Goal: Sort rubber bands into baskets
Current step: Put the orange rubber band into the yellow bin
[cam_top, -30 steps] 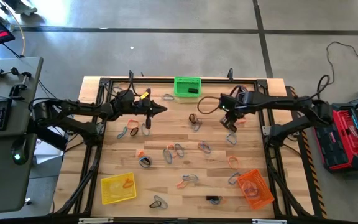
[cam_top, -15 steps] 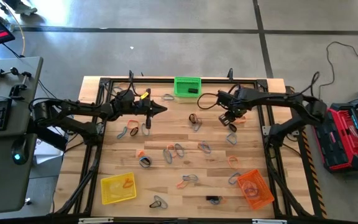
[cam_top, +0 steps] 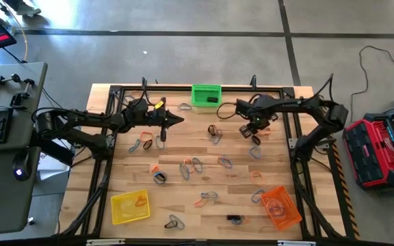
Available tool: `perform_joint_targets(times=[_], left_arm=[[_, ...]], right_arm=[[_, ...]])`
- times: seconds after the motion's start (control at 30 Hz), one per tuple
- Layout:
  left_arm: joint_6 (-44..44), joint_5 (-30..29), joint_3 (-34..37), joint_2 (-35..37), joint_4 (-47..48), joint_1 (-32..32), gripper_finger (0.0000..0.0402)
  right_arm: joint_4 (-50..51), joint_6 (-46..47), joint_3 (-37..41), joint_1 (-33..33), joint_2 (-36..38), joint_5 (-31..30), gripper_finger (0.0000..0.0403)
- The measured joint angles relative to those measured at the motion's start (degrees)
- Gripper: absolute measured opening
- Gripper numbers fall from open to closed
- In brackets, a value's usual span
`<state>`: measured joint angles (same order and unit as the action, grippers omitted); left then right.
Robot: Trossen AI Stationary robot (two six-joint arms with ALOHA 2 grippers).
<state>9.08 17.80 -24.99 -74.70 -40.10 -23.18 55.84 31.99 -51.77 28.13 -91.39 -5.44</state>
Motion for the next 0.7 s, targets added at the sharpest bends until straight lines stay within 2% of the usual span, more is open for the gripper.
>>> perform_joint_targets(times=[0.13, 0.27, 0.4, 0.47, 0.7], left_arm=[[0.0, 0.0, 0.0, 0.0, 0.0, 0.0, 0.0000], [0.5, 0.0, 0.0, 0.0, 0.0, 0.0, 0.0000], [0.2, 0.0, 0.0, 0.0, -0.1, 0.0, 0.0000], [0.0, 0.0, 0.0, 0.0, -0.1, 0.0, 0.0000], [-0.9, 0.2, 0.0, 0.0, 0.6, 0.8, 0.0000]], right_arm=[[-6.2, -0.9, 5.7, 1.7, 0.0, 2.9, 0.0094], [-9.7, -1.0, 8.0, 2.0, 0.3, 3.0, 0.0066], [-9.2, -1.8, 7.7, 1.6, 2.0, 2.1, 0.0030], [-8.6, -2.5, 6.7, 1.0, 3.5, -0.5, 0.0010], [-8.8, -4.5, 2.1, -2.1, 11.6, -3.7, 0.0001]])
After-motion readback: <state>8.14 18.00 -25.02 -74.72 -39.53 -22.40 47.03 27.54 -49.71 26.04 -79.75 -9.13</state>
